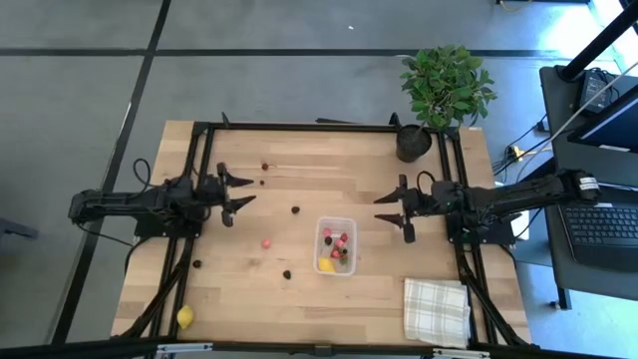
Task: Pick and placing Produce into tupperware
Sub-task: Put the top blackberry into the transparent bin
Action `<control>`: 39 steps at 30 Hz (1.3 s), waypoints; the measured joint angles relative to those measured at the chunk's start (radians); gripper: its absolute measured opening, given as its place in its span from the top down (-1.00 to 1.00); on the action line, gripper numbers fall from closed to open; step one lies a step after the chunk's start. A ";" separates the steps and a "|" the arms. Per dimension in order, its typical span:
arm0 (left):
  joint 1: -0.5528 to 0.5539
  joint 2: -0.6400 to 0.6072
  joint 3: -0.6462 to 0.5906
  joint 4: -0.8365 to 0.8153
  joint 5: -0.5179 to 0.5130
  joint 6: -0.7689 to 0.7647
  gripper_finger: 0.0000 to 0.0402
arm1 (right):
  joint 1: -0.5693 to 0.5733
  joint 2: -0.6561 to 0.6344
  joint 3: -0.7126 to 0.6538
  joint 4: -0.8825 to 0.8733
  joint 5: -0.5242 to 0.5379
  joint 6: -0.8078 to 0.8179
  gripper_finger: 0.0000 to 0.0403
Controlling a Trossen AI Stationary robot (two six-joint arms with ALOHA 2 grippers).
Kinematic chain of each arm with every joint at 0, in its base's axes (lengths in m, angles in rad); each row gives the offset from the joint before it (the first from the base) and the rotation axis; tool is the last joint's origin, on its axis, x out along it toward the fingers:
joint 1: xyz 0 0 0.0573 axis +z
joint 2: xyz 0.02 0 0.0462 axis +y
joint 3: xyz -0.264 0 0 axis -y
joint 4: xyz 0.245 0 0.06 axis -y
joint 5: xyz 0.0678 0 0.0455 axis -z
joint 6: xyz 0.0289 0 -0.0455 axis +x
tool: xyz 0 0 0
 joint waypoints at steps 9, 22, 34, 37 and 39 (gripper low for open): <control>0.001 0.426 0.187 -0.002 0.024 -0.034 -0.08 | -0.033 0.001 0.000 0.040 0.001 -0.023 0.02; 0.041 1.056 0.493 -0.005 0.037 -0.115 -0.08 | -0.035 0.001 0.000 0.033 0.001 -0.023 0.02; 0.028 1.343 0.577 0.046 0.058 -0.035 -0.08 | -0.035 0.001 0.000 -0.026 0.001 -0.022 0.02; 0.028 1.379 0.577 0.088 0.106 0.000 -0.08 | -0.034 0.003 0.000 -0.042 0.002 -0.018 0.02; 0.028 1.396 0.577 0.098 0.128 -0.005 -0.08 | -0.034 0.003 0.000 -0.047 0.001 -0.017 0.02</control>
